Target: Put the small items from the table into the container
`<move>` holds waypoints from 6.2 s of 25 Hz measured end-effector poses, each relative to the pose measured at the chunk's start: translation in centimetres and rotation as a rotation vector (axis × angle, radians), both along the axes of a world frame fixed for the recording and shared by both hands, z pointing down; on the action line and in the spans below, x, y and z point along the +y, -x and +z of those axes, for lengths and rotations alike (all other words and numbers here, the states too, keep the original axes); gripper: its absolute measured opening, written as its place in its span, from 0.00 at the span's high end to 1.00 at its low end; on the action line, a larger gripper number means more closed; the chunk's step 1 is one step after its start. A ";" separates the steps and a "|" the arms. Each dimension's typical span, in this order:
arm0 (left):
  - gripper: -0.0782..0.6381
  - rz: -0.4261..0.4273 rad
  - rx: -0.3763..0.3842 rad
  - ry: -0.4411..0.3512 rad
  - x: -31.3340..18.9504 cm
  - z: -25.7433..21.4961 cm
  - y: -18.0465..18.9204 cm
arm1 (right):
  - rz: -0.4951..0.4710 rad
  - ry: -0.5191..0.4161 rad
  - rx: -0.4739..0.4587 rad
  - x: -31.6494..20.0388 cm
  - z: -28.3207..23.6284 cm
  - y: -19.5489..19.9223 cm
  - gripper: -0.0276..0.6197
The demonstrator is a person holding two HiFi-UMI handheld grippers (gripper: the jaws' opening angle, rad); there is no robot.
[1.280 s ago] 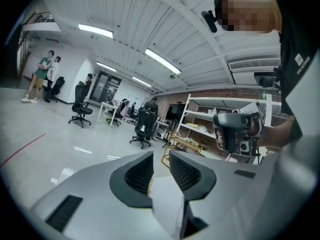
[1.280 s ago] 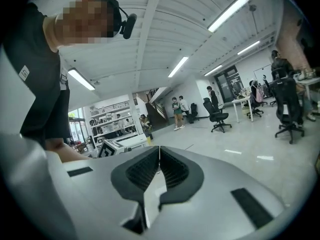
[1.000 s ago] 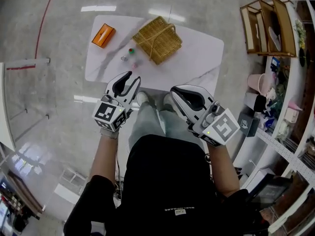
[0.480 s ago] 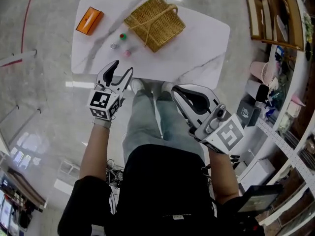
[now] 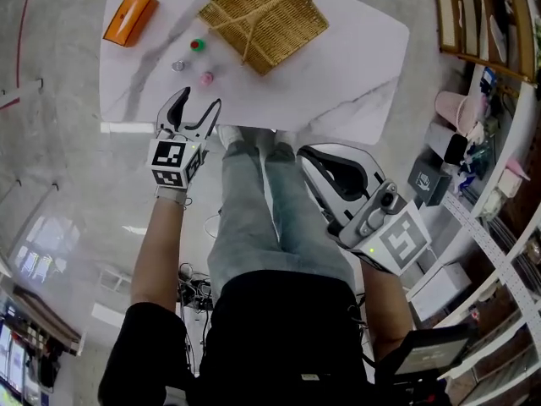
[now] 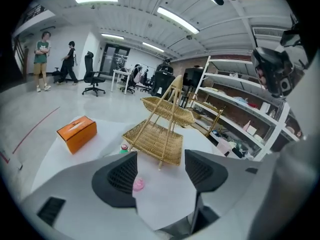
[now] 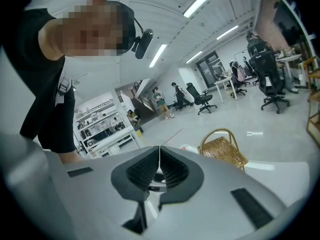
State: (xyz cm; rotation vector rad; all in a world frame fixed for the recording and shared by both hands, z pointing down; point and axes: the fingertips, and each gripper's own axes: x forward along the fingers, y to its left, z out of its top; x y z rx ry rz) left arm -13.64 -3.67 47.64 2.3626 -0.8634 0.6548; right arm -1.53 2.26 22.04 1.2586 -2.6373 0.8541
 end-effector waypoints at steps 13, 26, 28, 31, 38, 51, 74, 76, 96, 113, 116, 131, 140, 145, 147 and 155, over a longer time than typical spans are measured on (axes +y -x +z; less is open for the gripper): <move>0.47 -0.017 -0.067 0.023 -1.8 10.0 -0.8 | 0.029 0.057 0.016 -0.2 9.4 -1.7 0.94; 0.47 -0.040 -0.124 0.043 -2.1 15.8 -0.1 | 0.066 0.109 -0.011 0.7 13.9 -1.7 0.94; 0.47 -0.035 -0.131 0.044 -1.9 16.3 -0.1 | 0.070 0.120 -0.016 -0.2 14.0 -1.1 0.94; 0.47 -0.032 -0.135 0.037 -1.8 16.6 -0.1 | 0.075 0.130 -0.024 -0.1 15.1 -1.1 0.94; 0.47 -0.062 -0.135 0.013 -2.2 17.7 0.0 | 0.087 0.151 0.002 0.1 18.0 -1.2 0.94; 0.47 -0.084 -0.139 0.005 -3.0 18.3 0.0 | 0.070 0.167 0.013 -1.3 22.9 -0.5 0.94; 0.62 -0.091 -0.226 -0.055 -3.1 18.5 0.2 | 0.050 0.190 -0.022 -1.0 25.9 -0.7 0.94; 0.63 -0.094 -0.219 -0.051 -3.0 18.5 0.2 | 0.051 0.190 -0.026 -1.0 26.0 -0.8 0.94; 0.64 0.015 -0.126 -0.180 -2.2 4.6 -6.4 | 0.050 0.150 -0.059 -0.7 23.4 -3.1 0.94; 0.64 0.088 -0.039 -0.197 -2.0 -7.4 -15.6 | 0.046 0.130 -0.084 1.1 22.2 -6.8 0.94; 0.64 0.082 -0.061 -0.190 -3.0 -7.3 -16.9 | 0.052 0.125 -0.085 0.9 22.0 -7.7 0.94; 0.64 0.037 -0.143 -0.189 -9.1 -5.5 -20.0 | 0.088 0.128 -0.088 0.9 22.1 -9.4 0.94; 0.64 0.047 -0.183 -0.169 -8.8 -3.4 -20.3 | 0.100 0.125 -0.091 1.2 22.2 -10.1 0.94; 0.64 0.056 -0.211 -0.183 -8.7 -3.2 -20.3 | 0.106 0.130 -0.092 1.4 22.3 -10.2 0.94; 0.64 0.056 -0.212 -0.188 -8.7 -3.2 -20.2 | 0.106 0.130 -0.092 1.5 22.4 -10.2 0.94; 0.64 0.051 -0.190 -0.193 -8.6 -3.4 -20.3 | 0.106 0.128 -0.092 1.7 22.4 -10.2 0.94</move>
